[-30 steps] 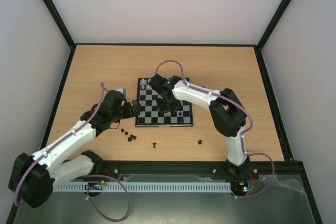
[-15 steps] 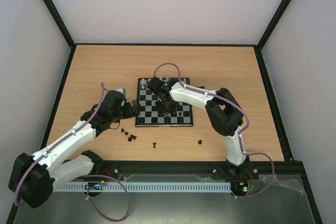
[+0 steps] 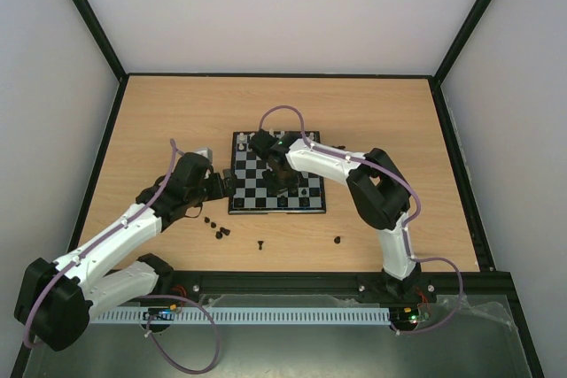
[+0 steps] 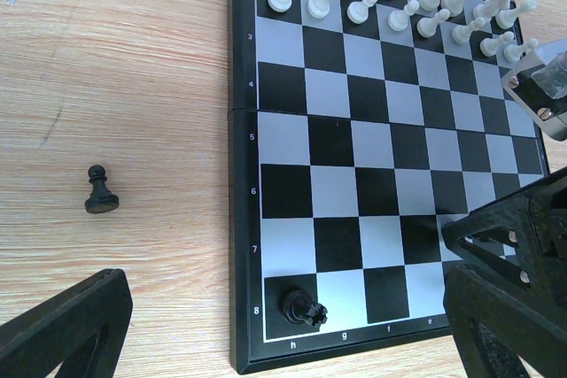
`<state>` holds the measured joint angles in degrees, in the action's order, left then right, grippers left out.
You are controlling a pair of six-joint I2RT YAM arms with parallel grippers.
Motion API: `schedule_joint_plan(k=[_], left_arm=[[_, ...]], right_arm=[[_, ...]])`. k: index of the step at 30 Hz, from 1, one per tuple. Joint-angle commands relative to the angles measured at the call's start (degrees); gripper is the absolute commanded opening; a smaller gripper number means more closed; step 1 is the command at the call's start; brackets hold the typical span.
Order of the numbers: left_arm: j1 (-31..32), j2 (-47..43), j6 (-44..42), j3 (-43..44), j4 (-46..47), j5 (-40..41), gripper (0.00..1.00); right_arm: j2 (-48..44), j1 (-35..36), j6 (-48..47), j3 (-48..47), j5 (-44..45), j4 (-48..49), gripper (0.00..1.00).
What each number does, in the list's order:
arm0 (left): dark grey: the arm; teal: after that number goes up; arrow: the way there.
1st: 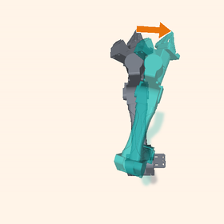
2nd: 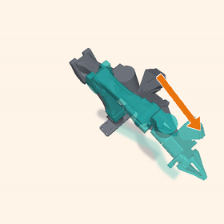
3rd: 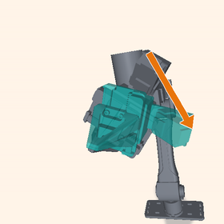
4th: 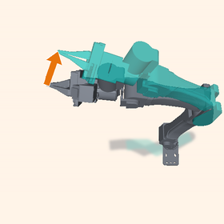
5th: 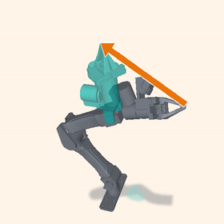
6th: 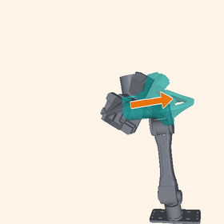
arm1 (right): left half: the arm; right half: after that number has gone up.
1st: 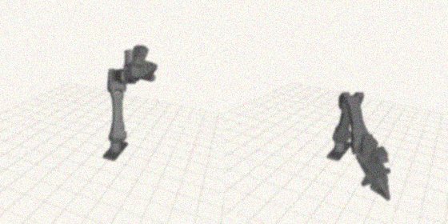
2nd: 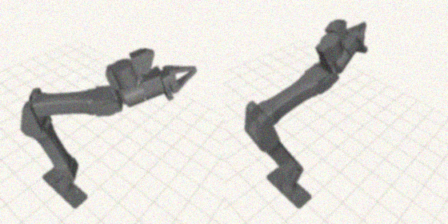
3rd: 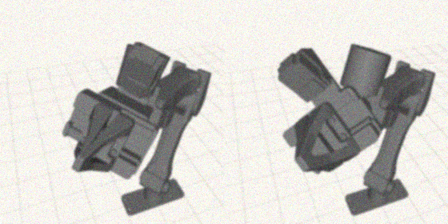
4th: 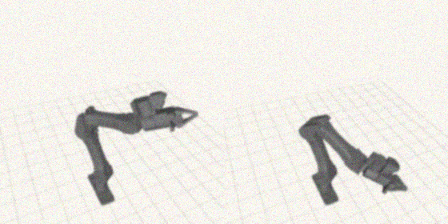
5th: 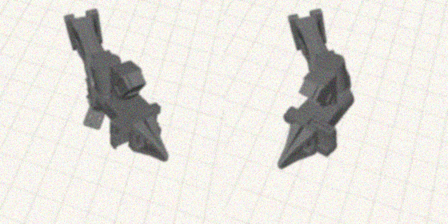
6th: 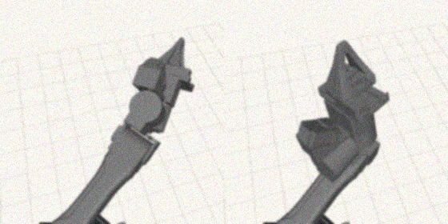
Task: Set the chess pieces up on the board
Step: Place the chess piece on the chessboard, then pick up the chess piece at the center of the board.
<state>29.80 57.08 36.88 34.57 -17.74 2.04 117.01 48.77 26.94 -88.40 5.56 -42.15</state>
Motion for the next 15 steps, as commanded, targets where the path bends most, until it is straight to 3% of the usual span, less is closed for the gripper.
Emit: schedule_joint_plan(k=[1,8,15], left_arm=[[-0.45,-0.18,0.25,-0.03,-0.72,1.02,1.0],[-0.52,1.98,0.47,1.22,-1.67,2.75,1.0],[-1.06,7.79,0.89,3.93,-4.57,3.96,0.99]], right_arm=[[-3.07,0.26,-0.91,-0.89,1.01,-2.68,0.3],[-10.41,0.27,-0.98,1.01,1.4,0.0,0.4],[-26.4,-0.11,-0.18,12.34,3.56,8.16,0.7]])
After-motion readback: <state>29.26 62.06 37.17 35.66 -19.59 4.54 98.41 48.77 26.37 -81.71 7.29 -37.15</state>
